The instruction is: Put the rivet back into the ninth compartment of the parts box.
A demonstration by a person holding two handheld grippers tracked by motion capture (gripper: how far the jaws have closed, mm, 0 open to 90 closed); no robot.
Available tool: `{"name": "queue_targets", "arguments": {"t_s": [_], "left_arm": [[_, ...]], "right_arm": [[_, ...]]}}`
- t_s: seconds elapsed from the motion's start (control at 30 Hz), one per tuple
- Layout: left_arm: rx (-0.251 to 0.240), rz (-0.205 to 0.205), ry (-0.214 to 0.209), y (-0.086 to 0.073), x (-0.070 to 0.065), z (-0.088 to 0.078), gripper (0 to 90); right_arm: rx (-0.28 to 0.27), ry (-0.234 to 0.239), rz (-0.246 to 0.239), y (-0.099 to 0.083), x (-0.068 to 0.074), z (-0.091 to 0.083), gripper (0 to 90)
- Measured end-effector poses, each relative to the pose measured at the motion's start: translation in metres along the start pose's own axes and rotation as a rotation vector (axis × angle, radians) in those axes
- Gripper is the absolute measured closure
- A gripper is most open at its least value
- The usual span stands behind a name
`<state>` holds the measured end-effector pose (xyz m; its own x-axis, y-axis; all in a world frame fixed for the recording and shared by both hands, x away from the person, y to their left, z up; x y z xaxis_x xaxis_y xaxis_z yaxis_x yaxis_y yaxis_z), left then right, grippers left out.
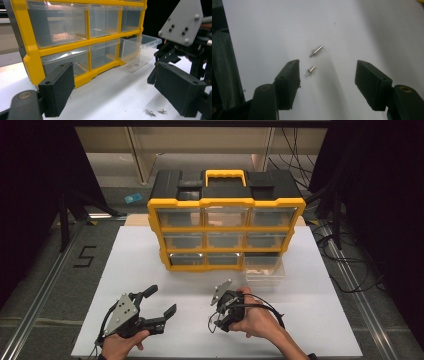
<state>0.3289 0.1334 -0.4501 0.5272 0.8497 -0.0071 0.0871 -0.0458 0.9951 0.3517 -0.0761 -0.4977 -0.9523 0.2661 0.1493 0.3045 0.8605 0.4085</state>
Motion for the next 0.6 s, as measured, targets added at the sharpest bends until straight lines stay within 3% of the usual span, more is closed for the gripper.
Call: {"name": "queue_targets", "arguments": {"t_s": [0.27, 0.37, 0.5, 0.6], "left_arm": [[0.000, -0.001, 0.000, 0.000, 0.000, 0.000, 16.0], [0.001, -0.001, 0.000, 0.000, 0.000, 0.000, 16.0], [0.002, -0.001, 0.000, 0.000, 0.000, 0.000, 16.0], [0.003, -0.002, 0.000, 0.000, 0.000, 0.000, 16.0]], "right_arm": [[0.062, 0.033, 0.000, -0.004, 0.006, 0.017, 40.6], [0.077, 0.018, -0.002, -0.004, 0.005, 0.020, 42.8], [0.091, 0.033, 0.000, -0.004, 0.006, 0.024, 49.8], [0.111, 0.018, -0.018, -0.005, 0.004, 0.028, 57.6]]}}
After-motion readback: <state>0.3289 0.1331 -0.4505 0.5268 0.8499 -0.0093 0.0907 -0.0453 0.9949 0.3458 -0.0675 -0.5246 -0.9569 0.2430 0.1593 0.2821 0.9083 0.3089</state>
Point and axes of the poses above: each handheld gripper's, and its own axes: z roughly forward along the jaws, y roughly out of its top, x roughly to its left, the point moved 7 cm from there along z, roughly forward along the jaws, and after that the axes turned 12 degrees about y, right-handed, at the moved point
